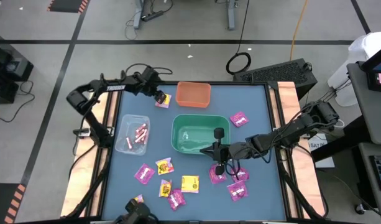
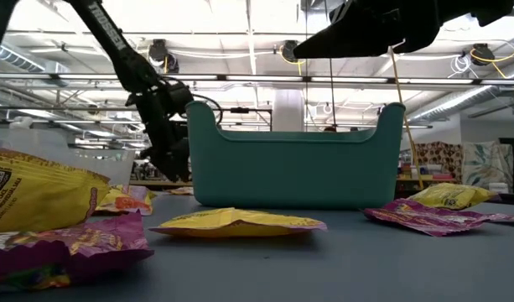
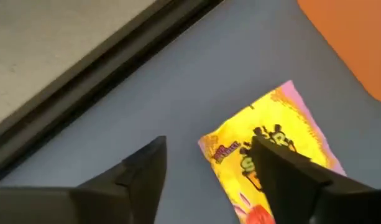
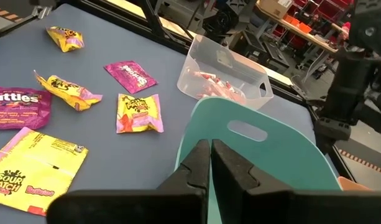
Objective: Sort candy
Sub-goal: Put the yellow candy into the orange bin
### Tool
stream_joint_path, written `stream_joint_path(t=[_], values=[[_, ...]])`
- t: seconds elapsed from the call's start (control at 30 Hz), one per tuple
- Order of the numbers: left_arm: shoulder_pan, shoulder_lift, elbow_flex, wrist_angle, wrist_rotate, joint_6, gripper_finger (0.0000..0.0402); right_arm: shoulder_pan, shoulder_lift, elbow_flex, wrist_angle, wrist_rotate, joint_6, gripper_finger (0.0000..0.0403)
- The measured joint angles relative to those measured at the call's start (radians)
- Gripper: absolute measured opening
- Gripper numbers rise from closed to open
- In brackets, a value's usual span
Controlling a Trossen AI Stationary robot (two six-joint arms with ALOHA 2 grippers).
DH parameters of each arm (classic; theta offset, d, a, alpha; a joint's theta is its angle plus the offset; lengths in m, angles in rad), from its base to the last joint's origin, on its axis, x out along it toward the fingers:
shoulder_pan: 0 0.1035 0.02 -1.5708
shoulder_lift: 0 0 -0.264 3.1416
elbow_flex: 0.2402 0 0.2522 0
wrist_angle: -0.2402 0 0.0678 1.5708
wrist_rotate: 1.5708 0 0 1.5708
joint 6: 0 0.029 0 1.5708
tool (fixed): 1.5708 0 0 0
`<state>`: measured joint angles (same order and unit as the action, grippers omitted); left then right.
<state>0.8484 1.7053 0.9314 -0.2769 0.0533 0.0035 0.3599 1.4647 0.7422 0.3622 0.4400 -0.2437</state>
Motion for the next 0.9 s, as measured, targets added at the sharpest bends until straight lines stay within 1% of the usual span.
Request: stream_joint_path(t=[0.07,0.17,0.23,0.33,0.4,0.5,0.6,0.73,0.77,0.8,0.9], values=[[0.003,0.028,0.008,0.003,0.017,-0.023,0.0258,0.000,0.000,0.000,0.000,0.000,-0.009,0.0008],[0.005,0.064,0.009,0.029,0.025,-0.048,0.0265,-0.004,0.000,0.000,0.000,-0.001,-0.016,0.0008],[0.007,0.085,0.011,0.055,0.025,-0.049,0.0262,-0.009,0.000,0.000,0.000,-0.001,-0.015,0.0008],[0.006,0.102,0.013,0.064,0.024,-0.048,0.0243,-0.017,0.000,0.000,-0.001,0.000,-0.010,0.0008],[0.006,0.107,0.014,0.063,0.026,-0.041,0.0223,-0.019,0.000,0.000,-0.002,0.000,-0.008,0.0008],[0.004,0.108,0.015,0.056,0.051,-0.017,0.0179,-0.019,0.000,0.000,-0.002,-0.001,-0.008,0.0008],[-0.002,0.110,0.015,0.043,0.102,0.007,0.0119,-0.019,0.000,0.000,-0.002,-0.001,-0.008,0.0008],[-0.012,0.107,0.014,0.036,0.113,0.027,0.0034,-0.019,0.000,0.000,-0.004,0.000,-0.005,0.0008],[-0.012,0.102,0.014,0.033,0.116,0.029,0.0019,-0.019,0.000,0.000,-0.007,0.000,-0.004,0.0008],[-0.012,0.097,0.013,0.027,0.121,0.029,0.0012,-0.019,0.000,0.000,-0.009,-0.001,-0.004,0.0008],[-0.012,0.071,0.009,-0.001,0.130,0.029,0.0014,-0.019,0.000,0.000,-0.014,-0.001,-0.004,0.0008]])
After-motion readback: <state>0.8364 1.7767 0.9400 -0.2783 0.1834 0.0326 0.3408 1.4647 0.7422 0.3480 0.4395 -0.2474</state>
